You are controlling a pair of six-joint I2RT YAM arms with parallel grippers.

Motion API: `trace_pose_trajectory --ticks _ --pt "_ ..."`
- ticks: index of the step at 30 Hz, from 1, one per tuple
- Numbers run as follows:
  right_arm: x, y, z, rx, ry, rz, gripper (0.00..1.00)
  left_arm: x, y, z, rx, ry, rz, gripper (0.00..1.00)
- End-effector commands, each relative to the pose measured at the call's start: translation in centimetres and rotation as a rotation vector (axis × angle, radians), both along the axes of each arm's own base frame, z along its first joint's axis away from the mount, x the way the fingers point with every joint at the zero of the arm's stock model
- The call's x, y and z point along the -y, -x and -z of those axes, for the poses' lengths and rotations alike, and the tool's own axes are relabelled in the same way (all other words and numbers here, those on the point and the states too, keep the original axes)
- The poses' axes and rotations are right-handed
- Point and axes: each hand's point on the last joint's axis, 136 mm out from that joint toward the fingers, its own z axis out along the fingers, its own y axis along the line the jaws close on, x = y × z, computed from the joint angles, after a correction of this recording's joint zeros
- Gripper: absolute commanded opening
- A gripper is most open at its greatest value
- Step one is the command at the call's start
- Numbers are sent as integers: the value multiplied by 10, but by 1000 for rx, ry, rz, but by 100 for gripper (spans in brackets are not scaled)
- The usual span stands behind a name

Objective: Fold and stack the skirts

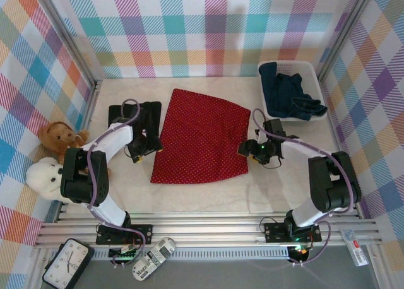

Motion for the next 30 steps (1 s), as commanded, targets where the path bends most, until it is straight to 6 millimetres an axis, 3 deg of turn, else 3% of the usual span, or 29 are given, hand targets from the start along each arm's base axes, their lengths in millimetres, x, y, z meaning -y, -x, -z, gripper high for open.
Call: trace_pose_trajectory --ticks 1,5,12,19,24,30 --pt "-4 18 0 -19 -31 -38 63 7 2 6 -13 54 41 70" --pt "-10 18 -2 4 -49 -60 49 17 -4 11 -24 105 52 53" --pt "-12 14 10 -15 -22 -54 47 22 -1 25 -71 132 59 42" --pt "-17 12 17 -21 -15 -63 32 36 0 33 -91 174 84 27" --pt "-14 11 11 15 -7 -54 13 12 3 34 -102 39 63 2" --pt "-15 9 -1 68 -20 -56 2 -13 -7 -4 61 -15 -35 0"
